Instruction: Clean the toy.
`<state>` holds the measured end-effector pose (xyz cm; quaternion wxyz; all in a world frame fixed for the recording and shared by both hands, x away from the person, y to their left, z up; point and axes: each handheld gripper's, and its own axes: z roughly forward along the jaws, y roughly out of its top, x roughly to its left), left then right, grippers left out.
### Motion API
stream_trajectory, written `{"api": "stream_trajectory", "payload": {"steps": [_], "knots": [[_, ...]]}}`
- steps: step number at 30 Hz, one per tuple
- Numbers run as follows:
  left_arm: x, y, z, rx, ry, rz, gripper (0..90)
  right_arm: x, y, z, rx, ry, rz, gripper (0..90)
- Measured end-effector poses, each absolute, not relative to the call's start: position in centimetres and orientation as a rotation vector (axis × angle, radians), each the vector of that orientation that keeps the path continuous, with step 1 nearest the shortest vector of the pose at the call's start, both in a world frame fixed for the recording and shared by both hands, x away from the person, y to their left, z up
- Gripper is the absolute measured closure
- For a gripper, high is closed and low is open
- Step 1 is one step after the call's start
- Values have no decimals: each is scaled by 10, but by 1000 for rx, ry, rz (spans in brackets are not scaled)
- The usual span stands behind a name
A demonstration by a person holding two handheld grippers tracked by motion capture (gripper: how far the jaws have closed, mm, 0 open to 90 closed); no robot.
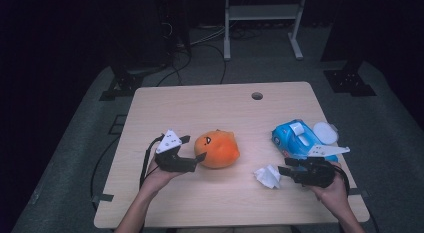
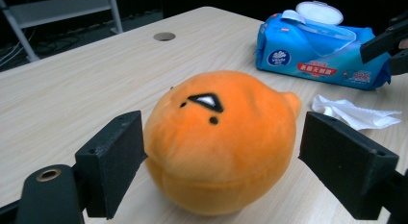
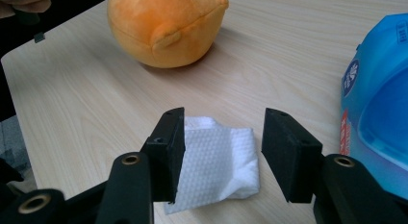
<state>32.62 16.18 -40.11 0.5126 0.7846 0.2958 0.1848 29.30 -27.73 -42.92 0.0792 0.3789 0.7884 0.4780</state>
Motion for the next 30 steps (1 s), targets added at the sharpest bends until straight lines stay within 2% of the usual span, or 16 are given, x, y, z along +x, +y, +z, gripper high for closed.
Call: {"api": "stream_trajectory", "payload": {"steps": [30], "knots": [[304,217,-440,1875,877,453,119,295,-273,-437,1153,2379,1408,434]]}}
